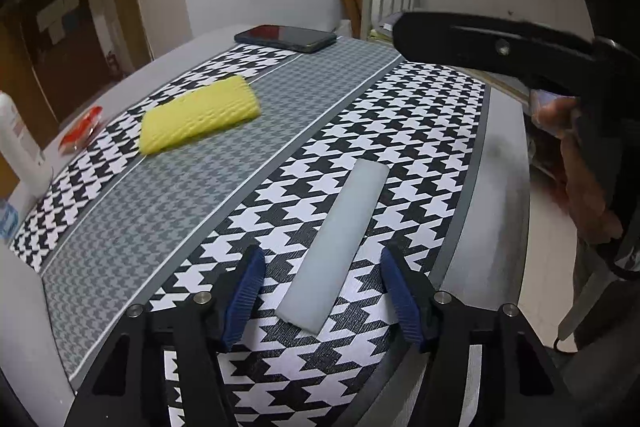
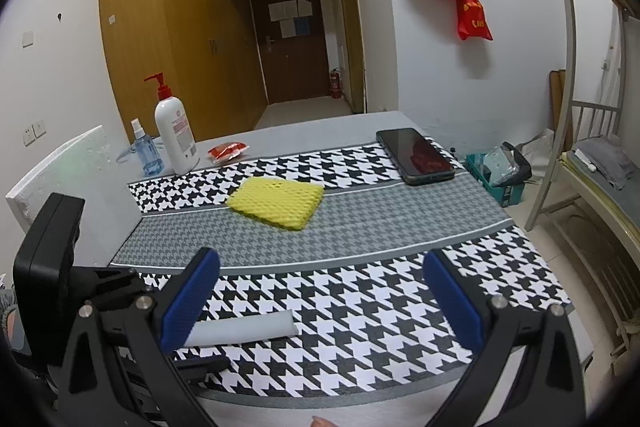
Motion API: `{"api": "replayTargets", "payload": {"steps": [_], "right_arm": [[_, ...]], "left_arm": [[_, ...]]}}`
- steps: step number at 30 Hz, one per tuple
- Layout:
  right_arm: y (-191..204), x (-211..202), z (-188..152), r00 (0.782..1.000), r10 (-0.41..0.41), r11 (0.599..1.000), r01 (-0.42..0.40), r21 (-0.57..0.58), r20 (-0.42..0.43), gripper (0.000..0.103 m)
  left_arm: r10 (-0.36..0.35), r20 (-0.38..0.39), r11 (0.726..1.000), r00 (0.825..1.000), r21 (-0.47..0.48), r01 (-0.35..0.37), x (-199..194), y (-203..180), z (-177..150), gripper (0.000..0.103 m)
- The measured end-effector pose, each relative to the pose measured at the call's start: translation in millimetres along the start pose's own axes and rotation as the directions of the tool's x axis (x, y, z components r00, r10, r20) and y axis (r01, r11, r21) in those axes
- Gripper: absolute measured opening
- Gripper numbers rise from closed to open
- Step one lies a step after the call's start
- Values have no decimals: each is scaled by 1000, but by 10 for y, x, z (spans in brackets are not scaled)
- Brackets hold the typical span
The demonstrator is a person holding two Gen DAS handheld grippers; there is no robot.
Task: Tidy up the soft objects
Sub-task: 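Move the left gripper down to the white foam roll on the table, then close the left gripper on the white foam roll and lift it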
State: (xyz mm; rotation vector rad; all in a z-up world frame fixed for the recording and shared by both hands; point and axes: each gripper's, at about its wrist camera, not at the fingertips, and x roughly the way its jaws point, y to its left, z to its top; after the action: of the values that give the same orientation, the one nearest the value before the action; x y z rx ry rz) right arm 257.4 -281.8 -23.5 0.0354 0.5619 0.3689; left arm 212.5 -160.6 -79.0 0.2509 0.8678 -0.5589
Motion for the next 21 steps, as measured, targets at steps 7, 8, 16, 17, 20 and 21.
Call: {"api": "replayTargets", "payload": {"steps": [7,8,16,17,20,21], "right_arm": [[26,-22,24,1000,16,1000,-16,-6,2,103],[29,-25,27,1000,17,1000,-16,-7,3,103],[27,-11,68,1000,3,1000,-3,-15,2,103],[29,-5,75,1000,3,1000,-3,-17,3,103],[40,24,101,1000,6,1000,-6,-20,-1,103],[46,37,109,1000,6,1000,-6,-22,-4,103]], "left_arm": [[-15,-6,1000,1000,6,15,2,1,54,25],[-12,-4,1000,1000,17,12,1,-17,51,23],[-7,58,998,998,-59,10,-116,117,38,18],[4,72,997,997,-75,2,-155,146,32,18],[33,106,992,994,-121,-20,-245,230,6,18],[48,115,990,992,-141,-32,-275,266,-6,18]]}}
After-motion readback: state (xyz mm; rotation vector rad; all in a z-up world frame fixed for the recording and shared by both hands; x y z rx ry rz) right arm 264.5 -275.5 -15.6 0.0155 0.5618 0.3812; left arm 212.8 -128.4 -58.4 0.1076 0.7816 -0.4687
